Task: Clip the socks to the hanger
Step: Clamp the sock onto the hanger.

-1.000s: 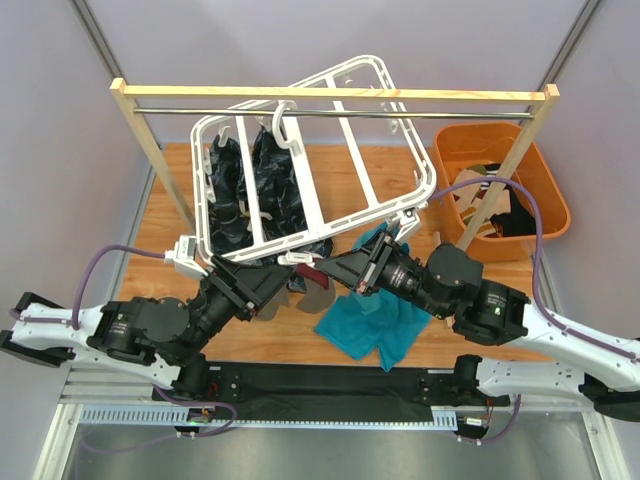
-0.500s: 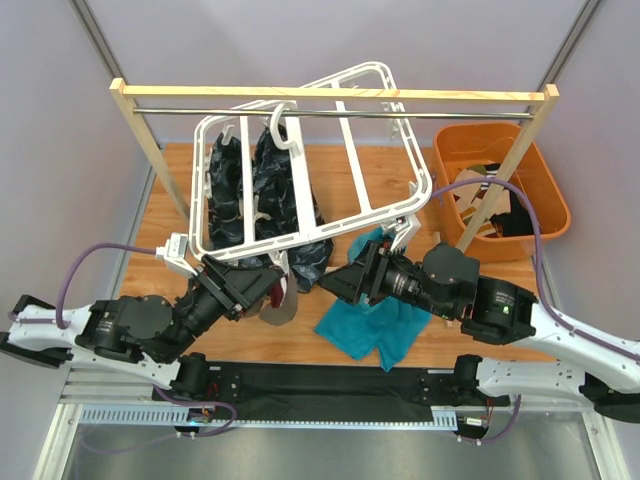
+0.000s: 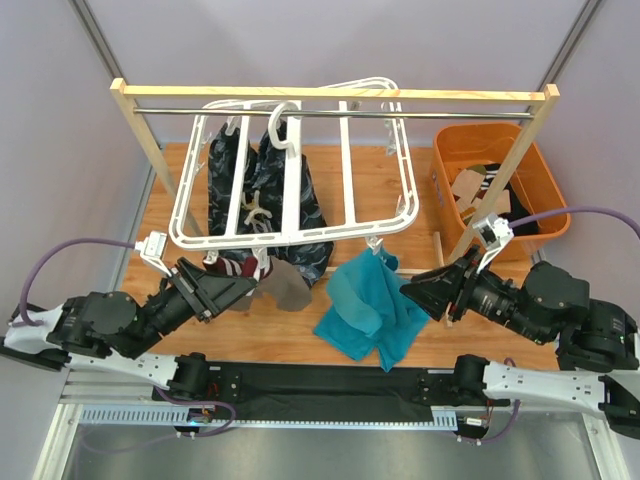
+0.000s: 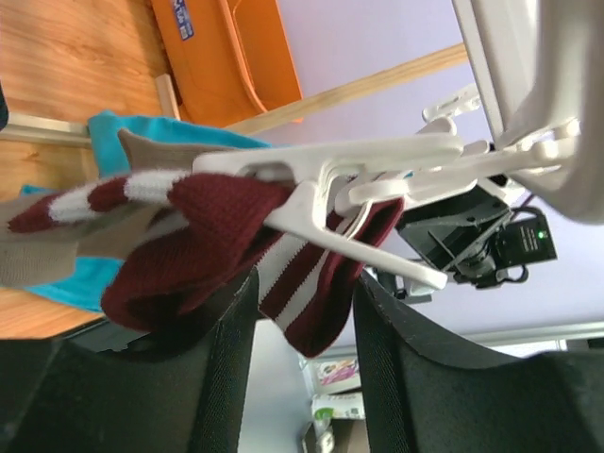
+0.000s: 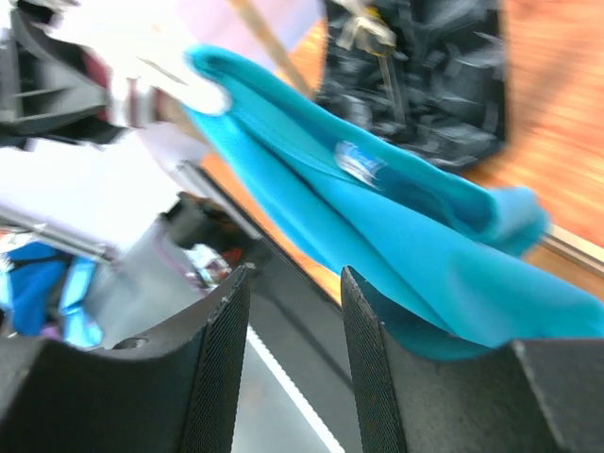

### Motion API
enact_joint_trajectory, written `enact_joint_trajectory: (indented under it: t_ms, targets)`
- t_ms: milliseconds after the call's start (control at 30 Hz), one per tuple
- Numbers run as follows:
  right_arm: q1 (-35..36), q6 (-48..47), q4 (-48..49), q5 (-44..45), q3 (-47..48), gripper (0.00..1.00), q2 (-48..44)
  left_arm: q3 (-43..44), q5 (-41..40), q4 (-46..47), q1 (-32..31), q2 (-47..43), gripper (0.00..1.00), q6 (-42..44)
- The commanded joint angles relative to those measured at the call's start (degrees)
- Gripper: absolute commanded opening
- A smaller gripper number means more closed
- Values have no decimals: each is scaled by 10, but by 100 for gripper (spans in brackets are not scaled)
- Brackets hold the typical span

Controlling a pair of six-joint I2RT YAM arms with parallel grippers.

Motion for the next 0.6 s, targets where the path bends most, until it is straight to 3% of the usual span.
enact_joint_trajectory:
  t_ms: [0,267,400,567]
  targets:
    - [-1,-14,-68,67,2,45,-11,28,40,-28,-1,-6,49,43]
    - [-1,6,-29,223,-4,47,9,83,145,26,-1,-9,45,162]
    - [-1,-23,3,279,9,47,58,104,198,58,-1,1,36,203]
    - [-2,-96,114,227,-9,46,86,156,272,99,-1,24,28,248]
